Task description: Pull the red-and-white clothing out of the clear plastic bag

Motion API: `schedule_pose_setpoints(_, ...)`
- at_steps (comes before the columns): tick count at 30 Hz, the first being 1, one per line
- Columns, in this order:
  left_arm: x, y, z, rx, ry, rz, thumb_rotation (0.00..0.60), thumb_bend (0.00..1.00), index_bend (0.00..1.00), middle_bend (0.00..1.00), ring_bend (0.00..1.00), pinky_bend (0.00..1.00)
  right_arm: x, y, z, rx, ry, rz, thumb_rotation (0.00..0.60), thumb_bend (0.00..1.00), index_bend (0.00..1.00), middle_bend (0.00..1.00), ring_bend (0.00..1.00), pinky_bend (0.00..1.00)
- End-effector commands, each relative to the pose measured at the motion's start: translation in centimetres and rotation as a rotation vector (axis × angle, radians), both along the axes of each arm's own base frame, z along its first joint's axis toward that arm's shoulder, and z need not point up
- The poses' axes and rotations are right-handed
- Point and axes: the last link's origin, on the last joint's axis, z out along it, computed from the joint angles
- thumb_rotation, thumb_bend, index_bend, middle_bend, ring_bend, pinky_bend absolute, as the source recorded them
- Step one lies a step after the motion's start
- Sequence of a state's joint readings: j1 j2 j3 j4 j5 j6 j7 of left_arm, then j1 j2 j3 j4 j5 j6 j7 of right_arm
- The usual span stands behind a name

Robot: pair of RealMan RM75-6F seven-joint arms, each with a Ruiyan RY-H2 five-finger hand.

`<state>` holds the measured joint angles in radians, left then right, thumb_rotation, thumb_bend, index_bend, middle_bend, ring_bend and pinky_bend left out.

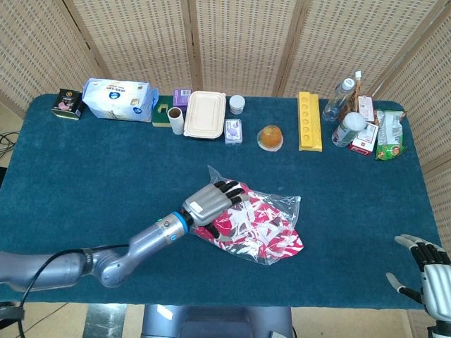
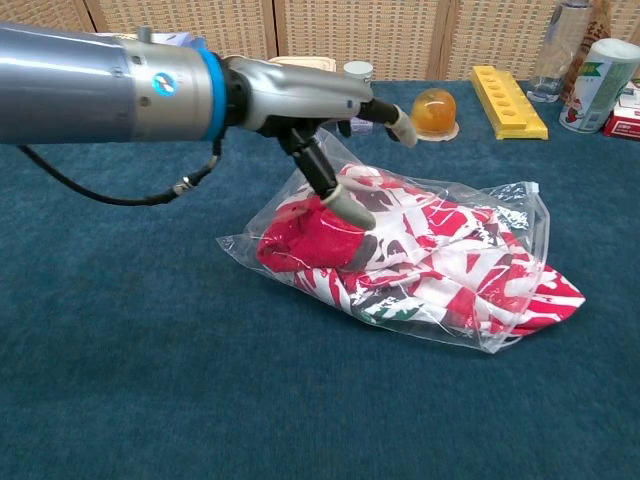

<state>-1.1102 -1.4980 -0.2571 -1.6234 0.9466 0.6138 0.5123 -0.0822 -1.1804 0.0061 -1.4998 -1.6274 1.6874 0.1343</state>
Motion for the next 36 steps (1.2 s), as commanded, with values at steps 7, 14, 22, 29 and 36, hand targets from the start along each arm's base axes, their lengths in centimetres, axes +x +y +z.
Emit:
schedule_pose_setpoints(7, 4.1, 2.0, -5.9, -0.026, 0.020, 0.012, 0.433, 0.04, 0.09, 0.09, 0.04, 0.15, -0.2, -0.2, 0.4, -0.015, 0.004, -0.019, 0.600, 0.22, 0.25, 0.27, 0.25, 0.23)
schedule_pose_setpoints(14, 5.3, 2.3, -9.3, -0.072, 0.053, 0.029, 0.436, 0.04, 0.09, 0.10, 0.04, 0.15, -0.6, 0.0, 0.7, -0.031, 0.003, -0.041, 0.600, 0.22, 0.25, 0.27, 0.25, 0.23)
schedule_pose_setpoints(22, 6.0, 2.1, -11.0, -0.040, 0.062, -0.004, 0.431, 0.05, 0.09, 0.09, 0.04, 0.20, -0.7, 0.0, 1.0, -0.041, 0.001, -0.048, 0.600, 0.22, 0.25, 0.27, 0.24, 0.23)
schedule_pose_setpoints(29, 5.8, 2.1, -11.4, 0.000, 0.081, -0.036, 0.431, 0.14, 0.18, 0.10, 0.10, 0.29, -0.7, 0.1, 1.0, -0.045, -0.005, -0.047, 0.600, 0.22, 0.25, 0.27, 0.24, 0.24)
schedule_pose_setpoints(36, 5.2, 1.9, -11.8, 0.022, 0.125, -0.069, 0.430, 0.24, 0.32, 0.18, 0.20, 0.34, -0.6, 0.2, 1.2, -0.053, -0.011, -0.044, 0.600, 0.21, 0.24, 0.27, 0.24, 0.24)
